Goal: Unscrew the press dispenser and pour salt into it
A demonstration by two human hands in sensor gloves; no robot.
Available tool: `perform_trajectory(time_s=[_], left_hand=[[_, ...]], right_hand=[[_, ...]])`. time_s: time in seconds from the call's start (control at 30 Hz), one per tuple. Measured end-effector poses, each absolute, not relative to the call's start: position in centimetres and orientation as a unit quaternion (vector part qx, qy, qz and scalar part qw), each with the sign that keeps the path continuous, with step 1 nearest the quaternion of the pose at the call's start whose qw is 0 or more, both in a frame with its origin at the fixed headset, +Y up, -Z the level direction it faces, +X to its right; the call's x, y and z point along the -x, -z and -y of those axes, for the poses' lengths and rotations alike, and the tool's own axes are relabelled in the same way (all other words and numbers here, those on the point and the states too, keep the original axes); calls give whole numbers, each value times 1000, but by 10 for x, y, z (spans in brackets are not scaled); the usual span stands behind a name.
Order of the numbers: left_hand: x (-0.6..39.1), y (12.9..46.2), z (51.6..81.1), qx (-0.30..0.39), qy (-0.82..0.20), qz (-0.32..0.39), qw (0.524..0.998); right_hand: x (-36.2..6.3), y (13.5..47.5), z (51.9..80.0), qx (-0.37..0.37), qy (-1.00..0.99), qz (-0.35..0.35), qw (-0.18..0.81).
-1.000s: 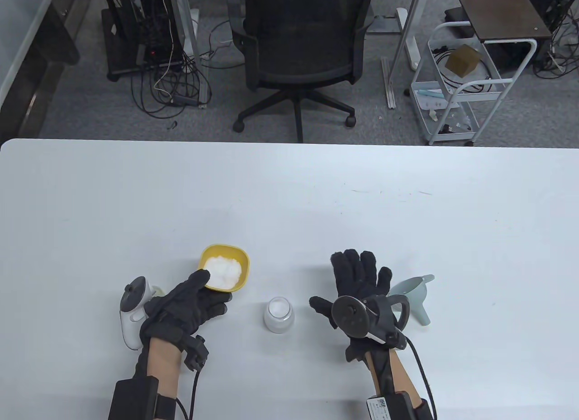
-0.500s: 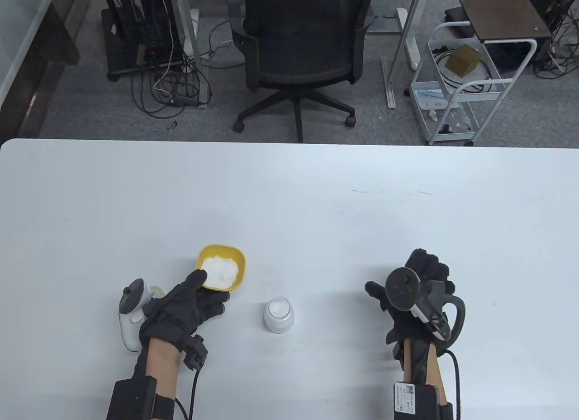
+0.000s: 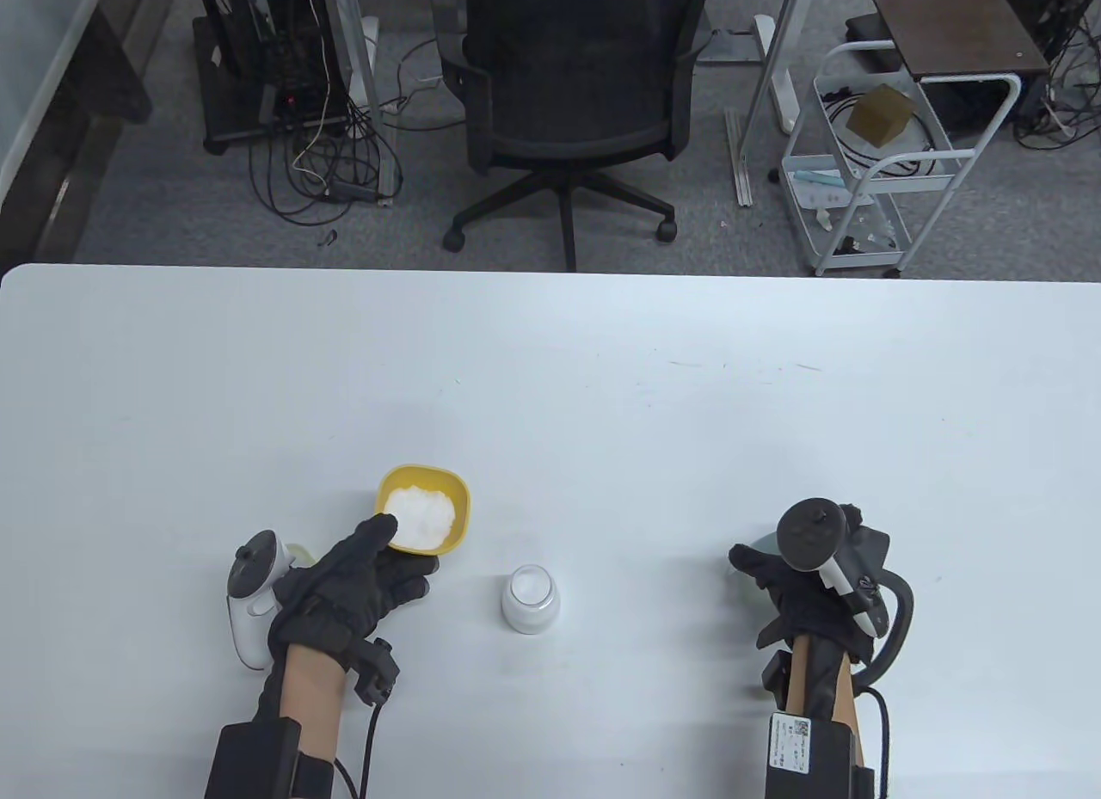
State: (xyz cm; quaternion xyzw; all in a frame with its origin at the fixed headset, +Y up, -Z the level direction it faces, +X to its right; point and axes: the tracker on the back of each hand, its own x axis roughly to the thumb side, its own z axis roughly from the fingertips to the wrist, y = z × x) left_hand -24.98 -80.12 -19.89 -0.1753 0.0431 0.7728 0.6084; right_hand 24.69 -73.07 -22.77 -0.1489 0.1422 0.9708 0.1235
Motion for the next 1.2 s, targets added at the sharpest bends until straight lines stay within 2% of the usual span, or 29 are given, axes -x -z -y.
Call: perform_trajectory(time_s=[0.47, 1.2], left_hand=[[250, 199, 802, 170, -768, -43, 616], [245, 199, 803, 163, -762, -37, 626]], right_hand=[[-249, 232, 747, 147, -968, -161, 126], [-243, 231, 748, 119, -982, -117, 83]])
